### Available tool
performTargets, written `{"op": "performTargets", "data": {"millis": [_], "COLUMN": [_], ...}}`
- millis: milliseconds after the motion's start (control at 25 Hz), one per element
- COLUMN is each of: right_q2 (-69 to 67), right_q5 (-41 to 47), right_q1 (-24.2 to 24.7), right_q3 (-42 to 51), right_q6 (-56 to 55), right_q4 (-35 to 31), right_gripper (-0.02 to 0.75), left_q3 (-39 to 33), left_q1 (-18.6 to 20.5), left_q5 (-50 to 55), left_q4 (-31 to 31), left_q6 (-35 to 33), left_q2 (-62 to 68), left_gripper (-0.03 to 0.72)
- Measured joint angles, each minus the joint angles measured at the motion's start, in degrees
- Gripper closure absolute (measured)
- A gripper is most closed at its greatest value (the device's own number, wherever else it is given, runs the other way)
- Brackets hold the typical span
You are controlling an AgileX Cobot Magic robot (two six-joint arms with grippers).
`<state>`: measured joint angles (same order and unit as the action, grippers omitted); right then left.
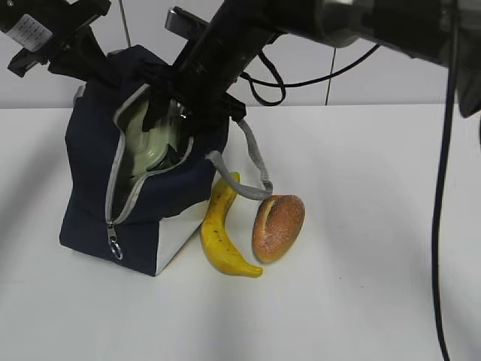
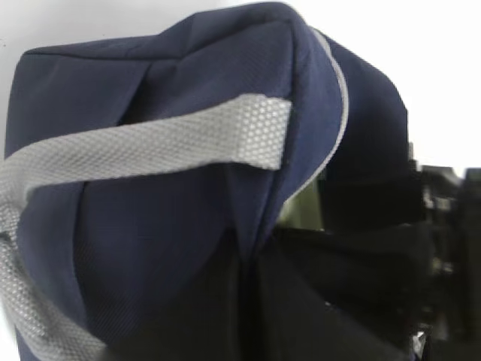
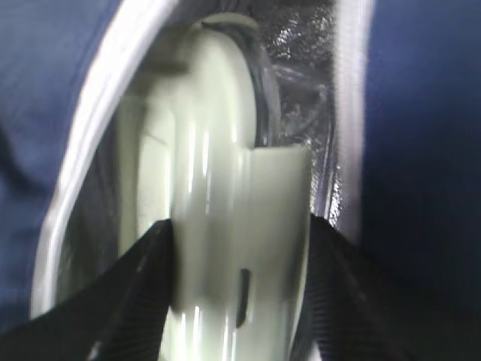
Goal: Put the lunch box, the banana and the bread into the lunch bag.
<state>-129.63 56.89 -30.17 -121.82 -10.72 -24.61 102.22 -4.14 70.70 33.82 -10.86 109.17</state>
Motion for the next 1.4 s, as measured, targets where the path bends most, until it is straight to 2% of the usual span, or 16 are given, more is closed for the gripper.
{"op": "performTargets", "data": {"millis": [160, 440, 640, 840, 1040, 1200, 1400], "right_q2": [-3.4, -6.5, -6.4, -3.8, -2.4, -1.0, 3.7], "right_q5": [0.1, -1.0, 0.0, 4.2, 13.1, 14.2, 14.9], "right_q1": [-0.9, -1.2, -1.2, -1.2, -1.2, -1.2, -1.1], "right_q3": [-3.3, -3.7, -4.0, -5.0, -12.3, -18.5, -18.6], "right_q6": [-0.5, -0.7, 0.2, 0.5, 1.5, 3.7, 4.3], "right_q4": [0.1, -1.3, -1.0, 5.2, 12.5, 16.4, 23.0], "right_gripper": [0.351, 0.349, 0.271, 0.23, 0.225, 0.225, 0.225], "left_q3": [0.0, 0.0, 0.0, 0.0, 0.0, 0.0, 0.0], "left_q1": [0.0, 0.0, 0.0, 0.0, -0.1, -0.1, -0.1], "left_q5": [0.0, 0.0, 0.0, 0.0, 0.0, 0.0, 0.0], "left_q4": [-0.1, -0.2, -0.3, -0.1, -0.1, -0.1, -0.6], "left_q6": [0.0, 0.0, 0.0, 0.0, 0.0, 0.0, 0.0], "left_q2": [0.3, 0.7, 0.7, 0.7, 0.7, 0.7, 0.7], "left_gripper": [0.691, 0.691, 0.691, 0.691, 0.691, 0.691, 0.691]}}
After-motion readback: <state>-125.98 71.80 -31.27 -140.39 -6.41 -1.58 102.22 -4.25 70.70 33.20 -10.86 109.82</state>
